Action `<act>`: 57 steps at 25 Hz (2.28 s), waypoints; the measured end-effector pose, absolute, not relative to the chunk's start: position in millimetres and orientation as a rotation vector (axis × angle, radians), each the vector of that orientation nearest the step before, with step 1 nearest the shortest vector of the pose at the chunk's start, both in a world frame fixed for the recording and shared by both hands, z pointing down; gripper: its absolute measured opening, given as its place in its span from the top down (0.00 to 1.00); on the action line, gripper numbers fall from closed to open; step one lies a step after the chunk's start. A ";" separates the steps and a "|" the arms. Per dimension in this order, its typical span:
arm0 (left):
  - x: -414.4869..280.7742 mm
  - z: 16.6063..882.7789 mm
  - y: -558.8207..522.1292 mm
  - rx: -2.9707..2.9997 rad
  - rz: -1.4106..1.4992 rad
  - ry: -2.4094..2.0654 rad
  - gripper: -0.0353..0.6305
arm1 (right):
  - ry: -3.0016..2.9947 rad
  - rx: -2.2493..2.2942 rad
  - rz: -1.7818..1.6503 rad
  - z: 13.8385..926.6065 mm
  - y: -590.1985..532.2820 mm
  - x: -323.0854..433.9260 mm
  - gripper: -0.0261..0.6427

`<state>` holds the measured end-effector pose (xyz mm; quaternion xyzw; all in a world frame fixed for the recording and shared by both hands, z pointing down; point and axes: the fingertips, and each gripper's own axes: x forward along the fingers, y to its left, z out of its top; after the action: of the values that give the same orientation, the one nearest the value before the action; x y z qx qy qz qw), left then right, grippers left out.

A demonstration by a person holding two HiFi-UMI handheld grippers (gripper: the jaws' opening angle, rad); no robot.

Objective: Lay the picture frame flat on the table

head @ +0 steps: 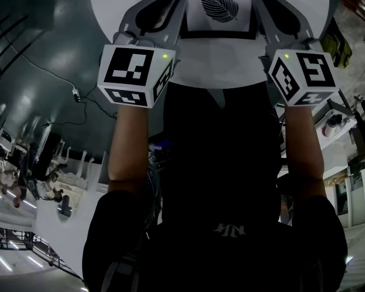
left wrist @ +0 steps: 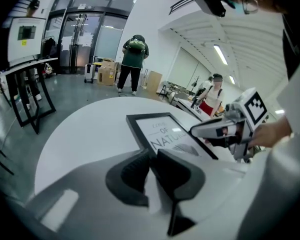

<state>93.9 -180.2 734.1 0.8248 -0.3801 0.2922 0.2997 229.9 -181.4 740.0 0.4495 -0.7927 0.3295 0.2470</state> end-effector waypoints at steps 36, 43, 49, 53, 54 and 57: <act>62.7 462.5 -200.2 2.444 0.518 -1.161 0.94 | -2.450 1.268 0.556 469.5 -195.3 167.4 0.96; 14.0 344.3 -182.1 2.564 0.363 -1.210 0.94 | -2.594 1.293 0.367 334.8 -178.6 137.3 0.96; -23.9 275.5 -155.2 2.662 0.292 -1.198 0.94 | -2.677 1.365 0.266 259.6 -147.3 129.2 0.96; -38.8 255.9 -134.3 2.767 0.279 -1.131 0.94 | -2.686 1.407 0.184 241.8 -119.4 125.9 0.96; -42.3 252.9 -128.9 2.783 0.260 -1.111 0.94 | -2.686 1.422 0.178 239.5 -112.1 125.2 0.96; -47.4 245.5 -112.5 2.813 0.169 -1.032 0.94 | -2.685 1.456 0.178 234.7 -90.4 124.7 0.96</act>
<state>-47.4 -112.5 245.5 0.9350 -0.3431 0.0562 0.0703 124.7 -90.4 234.7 0.4755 -0.8768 0.0582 0.0412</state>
